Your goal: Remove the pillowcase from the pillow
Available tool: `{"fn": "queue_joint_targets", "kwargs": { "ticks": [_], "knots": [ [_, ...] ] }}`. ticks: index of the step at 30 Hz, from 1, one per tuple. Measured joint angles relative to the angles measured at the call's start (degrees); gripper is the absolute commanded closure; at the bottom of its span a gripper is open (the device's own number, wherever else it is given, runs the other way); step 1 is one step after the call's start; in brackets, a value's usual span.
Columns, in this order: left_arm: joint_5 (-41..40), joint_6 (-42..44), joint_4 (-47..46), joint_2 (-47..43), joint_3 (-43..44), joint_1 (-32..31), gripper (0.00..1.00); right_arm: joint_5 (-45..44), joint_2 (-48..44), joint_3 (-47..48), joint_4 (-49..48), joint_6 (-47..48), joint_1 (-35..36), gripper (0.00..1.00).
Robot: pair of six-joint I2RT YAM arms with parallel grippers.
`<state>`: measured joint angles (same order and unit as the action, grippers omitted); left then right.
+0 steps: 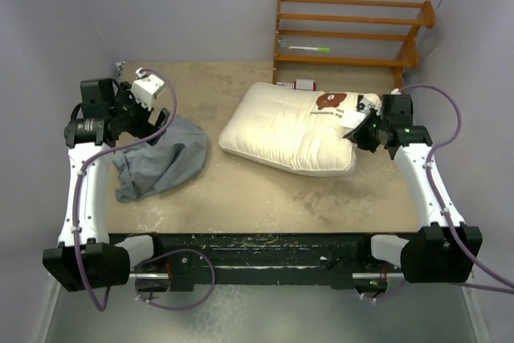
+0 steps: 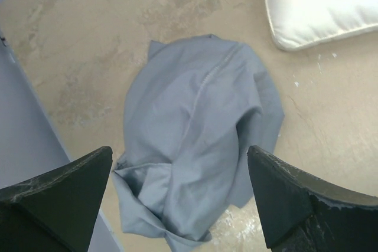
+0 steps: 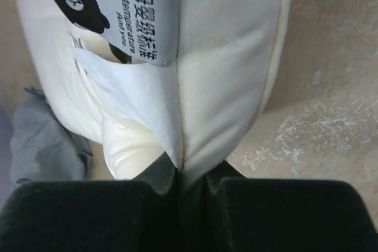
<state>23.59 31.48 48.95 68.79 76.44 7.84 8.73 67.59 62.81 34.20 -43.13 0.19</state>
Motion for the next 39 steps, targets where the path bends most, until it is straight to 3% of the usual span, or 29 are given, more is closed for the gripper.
{"fn": "queue_joint_targets", "kwargs": {
  "ticks": [3, 4, 5, 7, 8, 14, 20, 28, 33, 39],
  "knots": [
    [0.8, -0.1, 0.0, -2.8, -3.3, 0.0, 0.01, 0.4, 2.6, -2.0, 0.5, 1.8, -0.6, 0.88],
    [1.2, -0.3, 0.0, -3.7, -4.6, 0.0, 0.01, 1.0, 2.9, -2.4, 0.7, 2.5, -0.6, 0.79],
    [1.5, -0.4, 0.0, -4.3, -5.5, 0.0, 0.01, 1.3, 2.9, -2.7, 1.1, 3.0, -0.5, 0.60],
    [2.1, -0.7, 0.0, -5.0, -6.8, 0.0, 0.01, 1.2, 2.7, -2.9, 2.1, 4.8, -0.5, 0.09],
    [2.4, -0.9, 0.0, -5.2, -7.5, 0.0, 0.01, 0.5, 2.5, -3.0, 2.4, 6.0, -0.5, 0.01],
    [5.0, -4.7, -2.0, -8.6, -15.0, 0.0, 0.01, -8.3, -1.3, -2.9, 3.7, 10.1, -0.1, 0.00],
    [3.3, -13.0, -9.0, -15.2, -24.1, 0.0, 0.01, -20.2, -13.1, -5.2, -1.1, 10.4, 0.7, 0.00],
    [-2.6, -20.3, -28.2, -23.4, -40.4, 0.0, 0.01, -30.1, -36.9, -26.3, -20.1, 7.6, 0.9, 0.00],
    [-3.5, -21.6, -37.4, -23.5, -48.6, 0.0, 0.01, -35.4, -40.5, -33.4, -27.4, 13.2, 0.9, 0.00],
    [-2.7, -23.7, -48.5, -31.4, -59.1, 0.0, 0.01, -36.4, -46.4, -44.1, -36.7, 23.4, 1.0, 0.00]
  ]
}}
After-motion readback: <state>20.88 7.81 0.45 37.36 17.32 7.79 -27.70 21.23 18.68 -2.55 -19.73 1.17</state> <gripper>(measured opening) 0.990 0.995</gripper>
